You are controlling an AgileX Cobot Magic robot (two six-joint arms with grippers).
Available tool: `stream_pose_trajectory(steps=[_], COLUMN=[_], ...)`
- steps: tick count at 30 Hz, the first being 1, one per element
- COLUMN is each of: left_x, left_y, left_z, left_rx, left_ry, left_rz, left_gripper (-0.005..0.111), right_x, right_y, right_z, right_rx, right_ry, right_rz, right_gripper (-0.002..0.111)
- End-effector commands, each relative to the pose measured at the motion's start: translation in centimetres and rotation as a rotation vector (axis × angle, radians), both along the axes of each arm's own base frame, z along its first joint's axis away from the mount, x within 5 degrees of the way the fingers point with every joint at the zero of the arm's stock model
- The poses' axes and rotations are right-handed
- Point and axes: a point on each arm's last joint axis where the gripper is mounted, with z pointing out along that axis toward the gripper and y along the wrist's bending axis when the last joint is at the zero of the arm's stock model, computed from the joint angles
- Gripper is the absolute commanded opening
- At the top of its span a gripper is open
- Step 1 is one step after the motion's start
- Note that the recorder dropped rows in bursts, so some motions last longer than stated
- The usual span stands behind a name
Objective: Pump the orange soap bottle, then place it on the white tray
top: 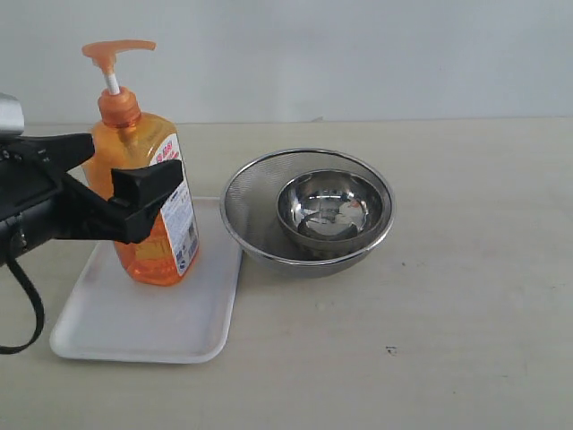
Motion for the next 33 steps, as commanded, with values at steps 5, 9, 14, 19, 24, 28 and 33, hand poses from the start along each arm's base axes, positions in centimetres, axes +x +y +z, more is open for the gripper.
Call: stream_pose_trajectory(steps=[5,9,14,19,24,28,33], left_x=[-3.7,-7.1,-10.9,-12.3,-12.7,-12.8,-12.8], left_y=[1.4,2.3,2.3,2.7,2.9,2.9,2.9], left_z=[1.9,2.4,2.1,1.8,2.1,2.2,2.2], left_rx=[0.002,-0.113,-0.163,-0.242,-0.255,-0.258,-0.258], left_ry=[0.087,0.038,-0.084,-0.083,-0.113,-0.121,-0.121], left_rz=[-0.028,-0.097,-0.296,-0.324,-0.327,-0.330,-0.330], left_gripper=[0.095,0.095,0.095,0.095,0.095,0.095,0.095], right_x=[0.0,0.0,0.0,0.0,0.0,0.0,0.0], right_y=[0.0,0.0,0.0,0.0,0.0,0.0,0.0], right_z=[0.1,0.1,0.1,0.1,0.1,0.1,0.1], right_rx=[-0.007,-0.007,-0.007,-0.007,-0.007,-0.007,-0.007], right_ry=[-0.008,-0.008,-0.008,-0.008,-0.008,-0.008,-0.008], right_rz=[-0.006,-0.006,-0.006,-0.006,-0.006,-0.006,-0.006], right_gripper=[0.000,0.000,0.000,0.000,0.000,0.000,0.000])
